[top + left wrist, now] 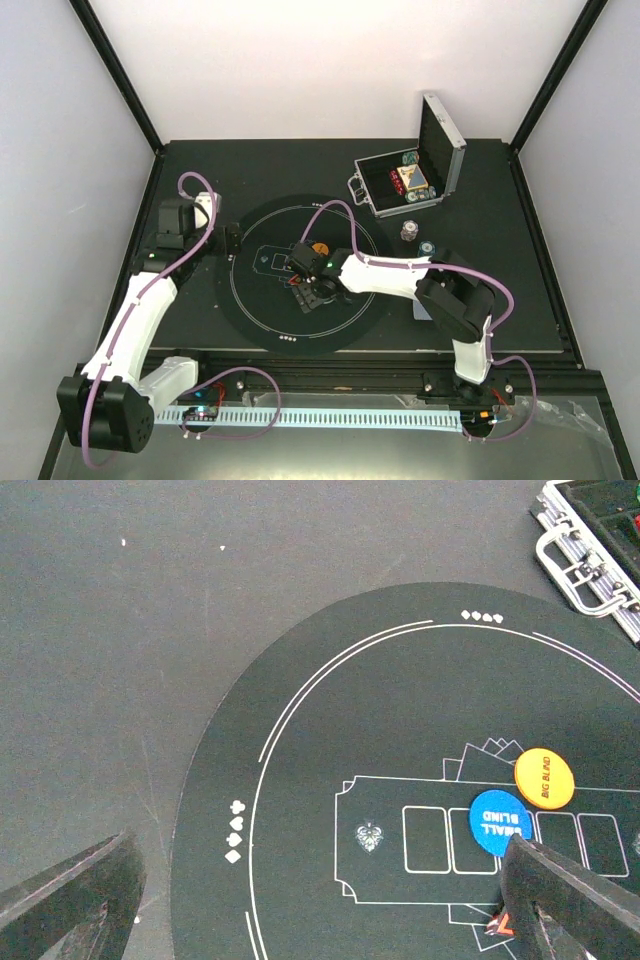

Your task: Distribute texas hold em gaming equipment

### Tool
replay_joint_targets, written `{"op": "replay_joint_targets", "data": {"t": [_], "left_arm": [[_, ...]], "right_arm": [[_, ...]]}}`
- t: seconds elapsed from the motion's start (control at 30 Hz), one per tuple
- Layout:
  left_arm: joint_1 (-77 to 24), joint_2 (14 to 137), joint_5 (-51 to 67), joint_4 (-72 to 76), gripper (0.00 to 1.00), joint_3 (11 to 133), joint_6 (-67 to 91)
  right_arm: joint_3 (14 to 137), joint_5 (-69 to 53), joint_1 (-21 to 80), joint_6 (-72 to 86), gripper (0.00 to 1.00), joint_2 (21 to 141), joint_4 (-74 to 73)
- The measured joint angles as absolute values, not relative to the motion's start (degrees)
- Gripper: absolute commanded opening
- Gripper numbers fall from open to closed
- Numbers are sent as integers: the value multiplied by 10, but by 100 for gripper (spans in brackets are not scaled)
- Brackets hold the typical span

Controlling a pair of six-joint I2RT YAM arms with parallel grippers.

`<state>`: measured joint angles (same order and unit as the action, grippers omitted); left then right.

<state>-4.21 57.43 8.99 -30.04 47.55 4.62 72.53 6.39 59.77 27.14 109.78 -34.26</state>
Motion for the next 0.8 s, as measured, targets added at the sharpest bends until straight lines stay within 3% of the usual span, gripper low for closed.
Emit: {"op": "replay_joint_targets", "data": {"t": [0.33,0.5,0.63,0.8], "left_arm": [[-42,578,85,-301,99,475,46],[-43,589,86,-302,99,475,46],[-49,597,86,-302,99,475,46],[-53,609,89,-302,99,475,46]], "right_arm": [[725,92,595,272,84,1098,-354],[725,96,579,269,80,1098,-358],[724,88,570,262,69,1098,-355],[723,71,571,258,68,1098,-349]]}}
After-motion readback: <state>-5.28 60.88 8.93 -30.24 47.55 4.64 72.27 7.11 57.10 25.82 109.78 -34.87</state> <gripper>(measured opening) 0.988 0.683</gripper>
